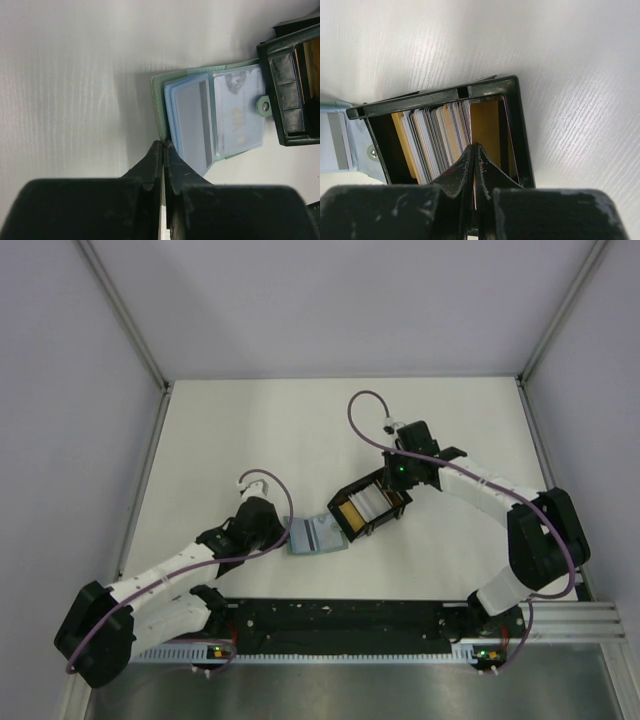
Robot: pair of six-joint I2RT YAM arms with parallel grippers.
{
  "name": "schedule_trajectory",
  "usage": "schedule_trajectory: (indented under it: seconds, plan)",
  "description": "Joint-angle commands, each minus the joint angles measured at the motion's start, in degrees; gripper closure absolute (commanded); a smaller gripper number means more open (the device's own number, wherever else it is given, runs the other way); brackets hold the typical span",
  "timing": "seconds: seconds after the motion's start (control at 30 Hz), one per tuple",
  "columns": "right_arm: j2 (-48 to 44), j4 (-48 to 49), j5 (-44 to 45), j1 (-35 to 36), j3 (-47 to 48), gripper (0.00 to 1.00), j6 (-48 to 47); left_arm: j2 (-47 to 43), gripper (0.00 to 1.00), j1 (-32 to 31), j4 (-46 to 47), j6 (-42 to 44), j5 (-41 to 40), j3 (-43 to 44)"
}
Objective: Put the credit cards into the card holder
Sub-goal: Pick up the credit card from the storage box.
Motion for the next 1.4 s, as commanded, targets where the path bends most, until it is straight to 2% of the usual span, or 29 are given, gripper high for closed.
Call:
schedule_trajectory:
  seconds: [0.0,0.17,0.53,0.87,0.9,0.93,1.03,1.23,1.37]
  plan:
    - [-2.68,0.29,-1.26,-0.37,2.21,1.0,0.45,0.07,1.0,0.32,2.83,0.45,0.63,1.41]
    - [-1.01,0.29,-5.82,-0.55,2.21,1.0,1.59,0.07,1.0,0.23,2.83,0.62,0.63,1.32]
    - [0.4,0.46,-9.17,-1.51,2.56,1.0,3.7,0.51,1.0,0.4,3.18,0.71,0.89,1.58]
    - [0.14,0.38,-7.42,-2.57,2.3,1.0,3.7,0.86,1.0,0.67,3.53,0.8,1.25,1.23]
    - [-0.21,0.46,-6.37,-2.48,2.04,0.92,3.61,0.86,1.0,0.58,3.44,0.8,1.33,1.15]
    - [-0.39,0.55,-5.75,-2.48,1.78,0.76,3.35,0.86,1.0,0.76,3.53,0.71,1.42,1.06]
    - [0.04,0.46,-4.43,-2.57,1.69,0.59,2.03,1.12,1.0,0.76,3.71,0.8,1.6,1.06]
    - [3.47,0.38,-5.21,-2.57,2.21,0.49,1.42,1.21,1.0,0.93,3.97,0.8,1.95,1.32]
    - [5.05,0.02,-2.68,-1.08,2.39,0.45,0.98,1.21,1.0,0.93,3.88,0.97,1.95,1.41]
